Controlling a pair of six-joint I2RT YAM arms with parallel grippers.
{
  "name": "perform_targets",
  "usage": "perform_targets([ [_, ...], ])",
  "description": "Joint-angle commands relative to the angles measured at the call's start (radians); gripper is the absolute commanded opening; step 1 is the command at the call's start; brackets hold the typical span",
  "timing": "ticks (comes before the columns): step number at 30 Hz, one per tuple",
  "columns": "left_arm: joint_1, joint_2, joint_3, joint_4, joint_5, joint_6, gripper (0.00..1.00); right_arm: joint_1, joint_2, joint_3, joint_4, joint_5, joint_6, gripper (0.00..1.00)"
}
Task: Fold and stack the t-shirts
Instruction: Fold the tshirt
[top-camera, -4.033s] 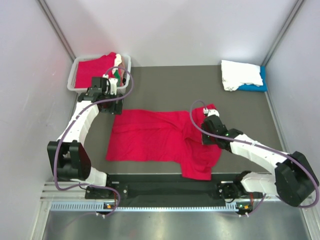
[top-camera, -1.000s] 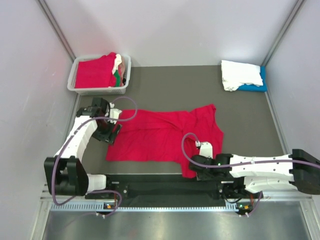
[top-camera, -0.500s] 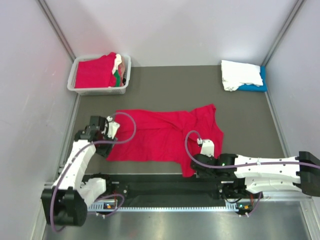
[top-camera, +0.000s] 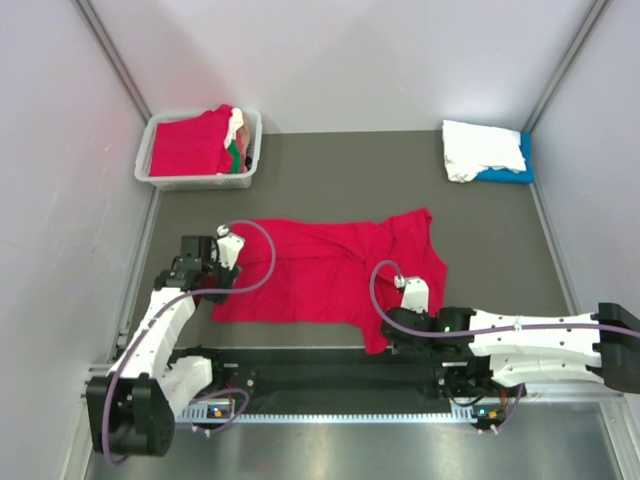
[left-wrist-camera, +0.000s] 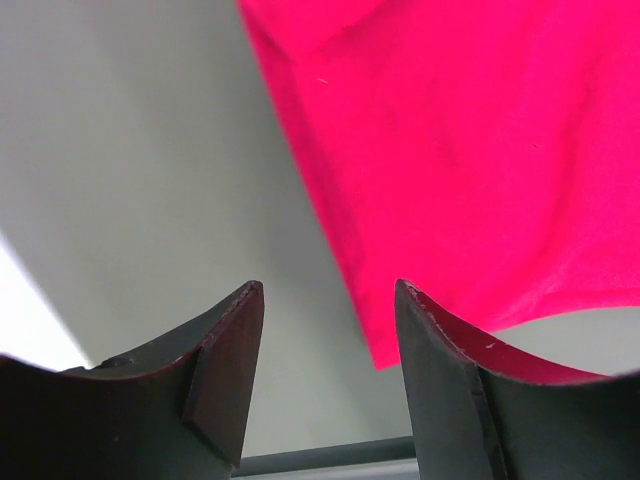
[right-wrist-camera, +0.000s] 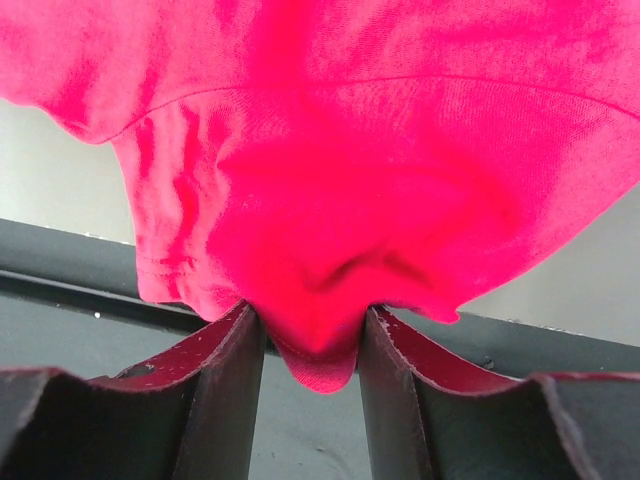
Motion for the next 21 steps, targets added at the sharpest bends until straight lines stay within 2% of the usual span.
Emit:
perform_targets([
  [1, 0.002, 0.065, -0.001, 0.049, 0.034, 0.010, 0.60, 0.003, -0.019, 0.034, 0.014, 0.029, 0.004, 0.41],
  [15, 0.002, -0.085, -0.104, -0.033, -0.013, 0.150, 0.59, -0.013, -0.038, 0.034, -0.011, 0.048, -0.007, 0.42],
  [21, 0.002, -0.014, -0.081, -0.112, -0.013, 0.182, 0.54, -0.024, -0.045, 0.041, -0.022, 0.054, -0.016, 0.42],
])
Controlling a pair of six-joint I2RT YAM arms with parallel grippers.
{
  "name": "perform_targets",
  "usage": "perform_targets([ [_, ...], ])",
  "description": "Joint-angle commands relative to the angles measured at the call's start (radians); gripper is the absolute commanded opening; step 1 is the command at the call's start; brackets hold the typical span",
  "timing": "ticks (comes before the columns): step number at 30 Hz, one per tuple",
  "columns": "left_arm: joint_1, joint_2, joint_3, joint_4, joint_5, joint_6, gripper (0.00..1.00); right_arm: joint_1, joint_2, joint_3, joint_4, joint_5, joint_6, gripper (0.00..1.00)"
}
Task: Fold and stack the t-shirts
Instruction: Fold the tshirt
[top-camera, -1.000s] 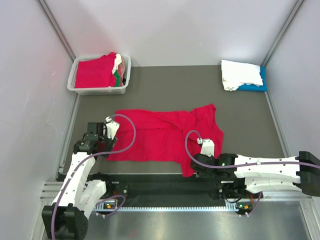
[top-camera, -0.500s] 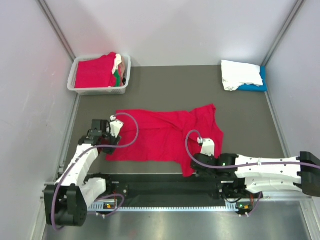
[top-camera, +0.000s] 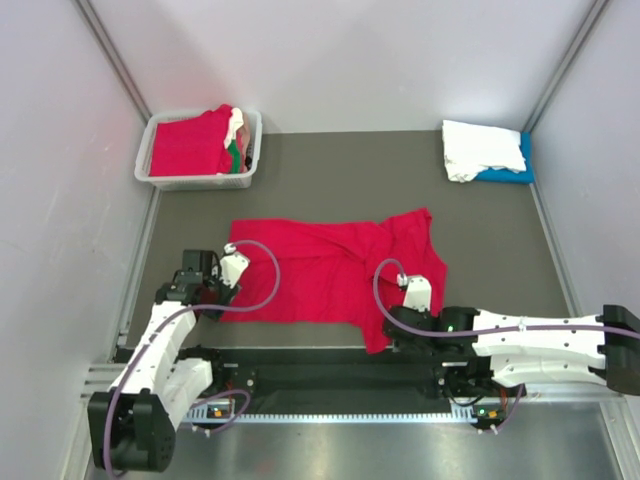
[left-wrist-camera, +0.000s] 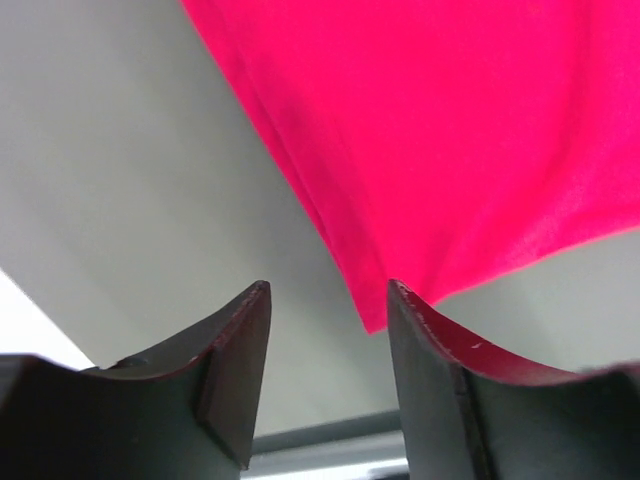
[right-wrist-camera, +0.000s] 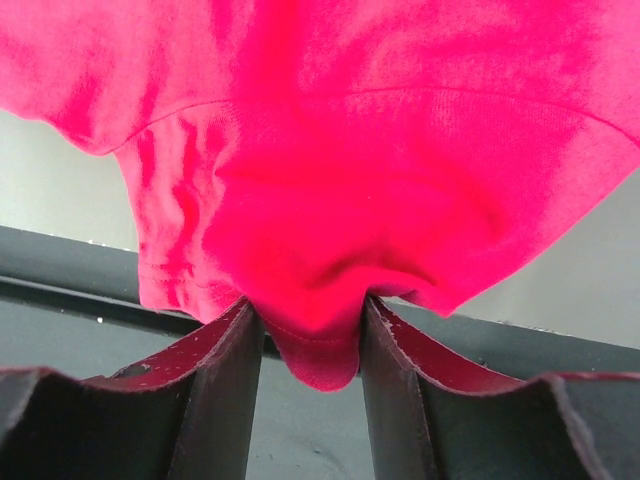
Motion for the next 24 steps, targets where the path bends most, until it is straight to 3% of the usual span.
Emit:
perform_targets([
  [1, 0.004, 0.066, 0.034, -0.077, -0.005, 0.047, 0.53, -0.014, -0.020, 0.041, -0.011, 0.037, -0.017, 0.42],
  [10, 0.004, 0.137, 0.102, -0.179, 0.015, 0.061, 0.50, -0.030, -0.026, 0.031, -0.008, 0.039, -0.023, 0.43],
  [16, 0.004, 0.147, 0.110, -0.166, 0.020, 0.048, 0.36, -0.033, -0.032, 0.024, -0.005, 0.037, -0.026, 0.43],
  [21, 0.004, 0.167, 0.107, -0.166, 0.050, 0.045, 0.41, -0.034, -0.036, 0.023, -0.002, 0.036, -0.027, 0.43],
  [24, 0.004, 0.172, 0.102, -0.160, 0.055, 0.045, 0.51, -0.034, -0.033, 0.023, 0.001, 0.037, -0.029, 0.43],
])
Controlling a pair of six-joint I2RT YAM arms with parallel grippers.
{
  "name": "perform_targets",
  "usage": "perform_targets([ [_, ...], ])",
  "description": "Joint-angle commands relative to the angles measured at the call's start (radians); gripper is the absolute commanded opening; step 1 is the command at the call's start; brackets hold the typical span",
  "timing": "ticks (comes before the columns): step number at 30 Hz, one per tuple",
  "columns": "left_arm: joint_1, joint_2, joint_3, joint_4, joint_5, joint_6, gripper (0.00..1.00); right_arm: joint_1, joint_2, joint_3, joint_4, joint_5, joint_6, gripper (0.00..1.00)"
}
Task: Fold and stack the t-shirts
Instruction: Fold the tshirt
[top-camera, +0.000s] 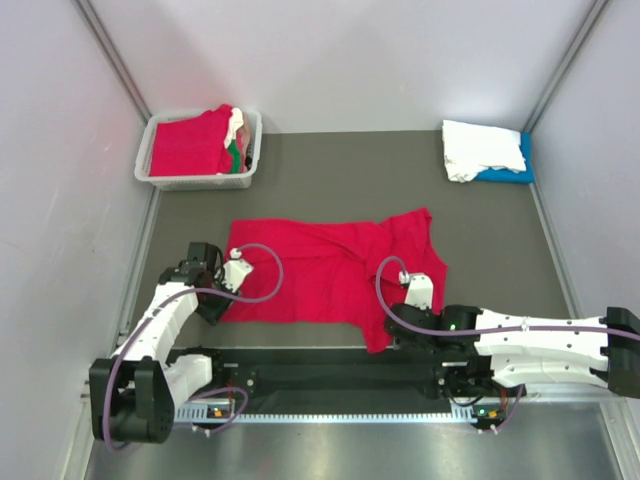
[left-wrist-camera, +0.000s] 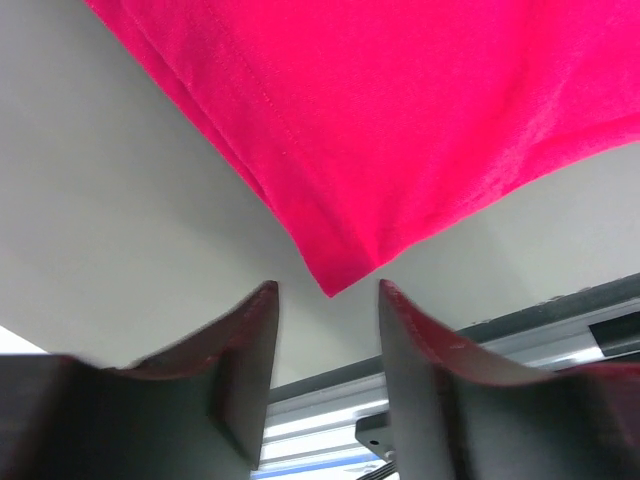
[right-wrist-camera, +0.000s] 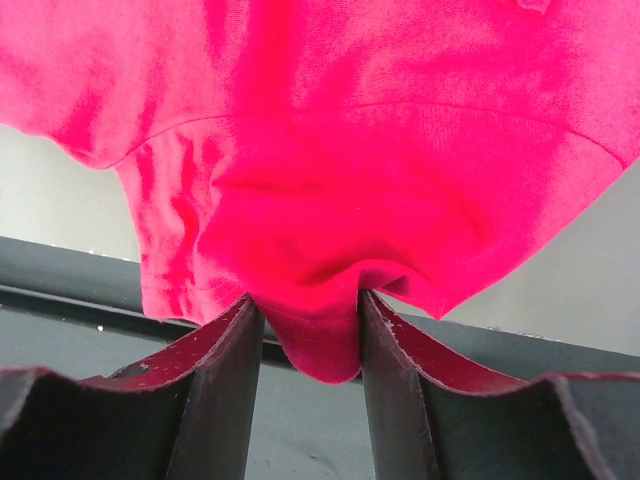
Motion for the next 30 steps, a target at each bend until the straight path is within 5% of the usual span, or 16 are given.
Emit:
perform_targets([
  [1, 0.004, 0.006, 0.028, -0.004, 0.040, 0.002, 0.59, -0.011, -0.015, 0.023, 0.001, 0.030, -0.009, 0.43],
  [7, 0.004, 0.023, 0.034, 0.007, 0.050, -0.001, 0.61, -0.011, -0.018, 0.026, -0.005, 0.030, -0.012, 0.43],
  [16, 0.004, 0.044, 0.033, 0.026, 0.060, -0.018, 0.01, -0.013, -0.020, 0.026, -0.012, 0.030, -0.011, 0.40],
  [24, 0.004, 0.026, 0.042, 0.026, 0.070, -0.021, 0.00, -0.013, -0.017, 0.031, -0.011, 0.032, -0.011, 0.35],
  [25, 0.004, 0.021, 0.045, 0.024, 0.070, -0.024, 0.00, -0.013, -0.015, 0.031, -0.011, 0.030, -0.011, 0.31],
  [26, 0.002, 0.018, 0.059, 0.020, 0.068, -0.027, 0.00, -0.013, -0.017, 0.032, -0.012, 0.030, -0.009, 0.10],
  [27, 0.004, 0.013, 0.066, 0.018, 0.068, -0.027, 0.00, -0.013, -0.018, 0.032, -0.012, 0.030, -0.009, 0.00],
  [30, 0.004, 0.007, 0.117, 0.012, 0.073, -0.042, 0.00, -0.013, -0.029, 0.044, -0.011, 0.039, -0.011, 0.00],
])
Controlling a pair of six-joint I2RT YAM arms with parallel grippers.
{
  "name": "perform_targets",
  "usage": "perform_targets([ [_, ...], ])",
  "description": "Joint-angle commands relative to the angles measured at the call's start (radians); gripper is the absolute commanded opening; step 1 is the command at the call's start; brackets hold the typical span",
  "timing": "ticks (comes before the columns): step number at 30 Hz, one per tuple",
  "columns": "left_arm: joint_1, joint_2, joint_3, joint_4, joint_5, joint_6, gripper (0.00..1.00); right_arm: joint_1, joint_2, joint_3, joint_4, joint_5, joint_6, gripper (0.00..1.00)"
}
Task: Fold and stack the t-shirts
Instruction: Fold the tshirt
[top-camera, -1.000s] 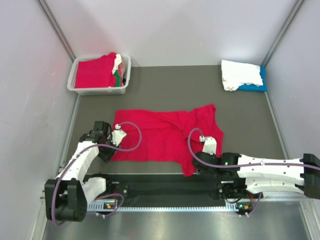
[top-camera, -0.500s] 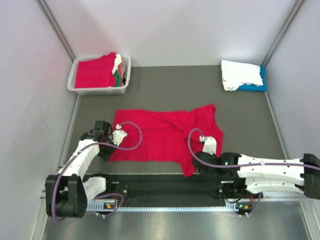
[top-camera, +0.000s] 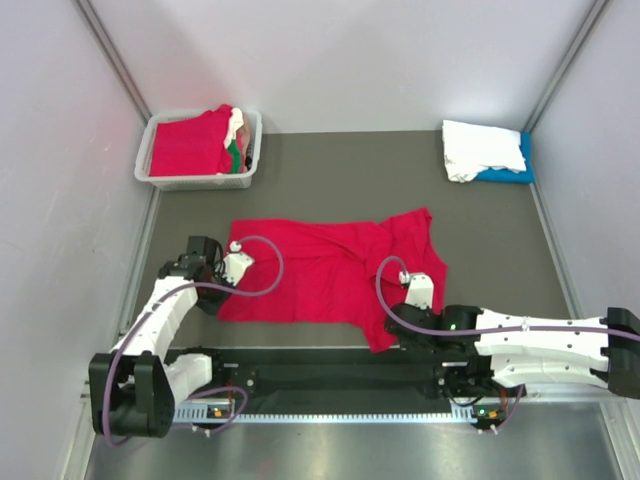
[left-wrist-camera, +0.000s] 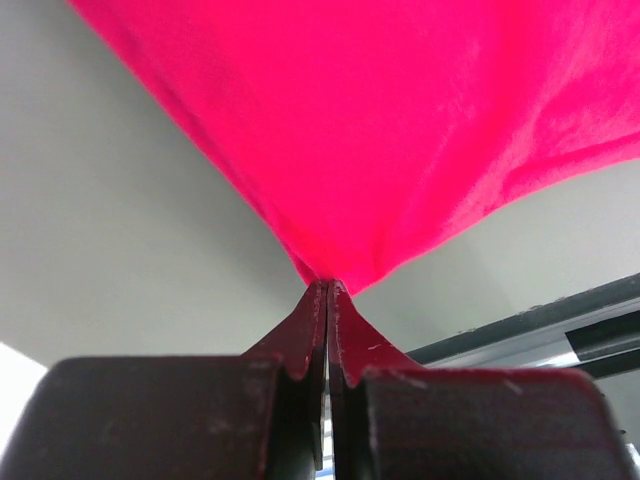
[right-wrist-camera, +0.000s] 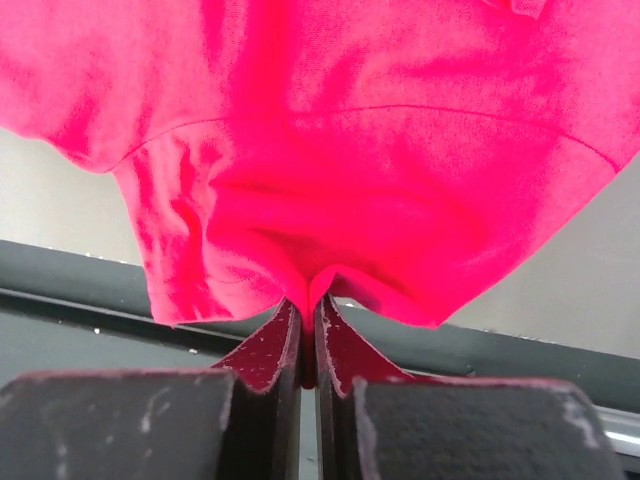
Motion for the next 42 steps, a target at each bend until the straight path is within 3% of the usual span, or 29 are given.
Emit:
perform_targets([
  [1, 0.004, -0.029, 0.104, 0.005, 0.034, -0.035, 0.00, -0.009, -0.031, 0.052, -0.019, 0.054, -0.006, 0.00],
  [15, 0.024, 0.081, 0.386, -0.005, 0.106, -0.134, 0.00, -0.062, -0.030, 0.389, -0.186, 0.347, -0.167, 0.00],
  [26, 0.088, 0.089, 0.435, 0.041, 0.108, -0.149, 0.00, -0.096, -0.074, 0.391, -0.238, 0.361, -0.124, 0.00],
  [33, 0.200, 0.273, 0.573, 0.116, 0.154, -0.138, 0.00, -0.271, -0.074, 0.370, -0.114, 0.283, -0.280, 0.00],
  [42, 0.231, 0.482, 0.727, 0.199, 0.137, -0.131, 0.00, -0.486, 0.048, 0.353, 0.116, 0.141, -0.475, 0.00],
])
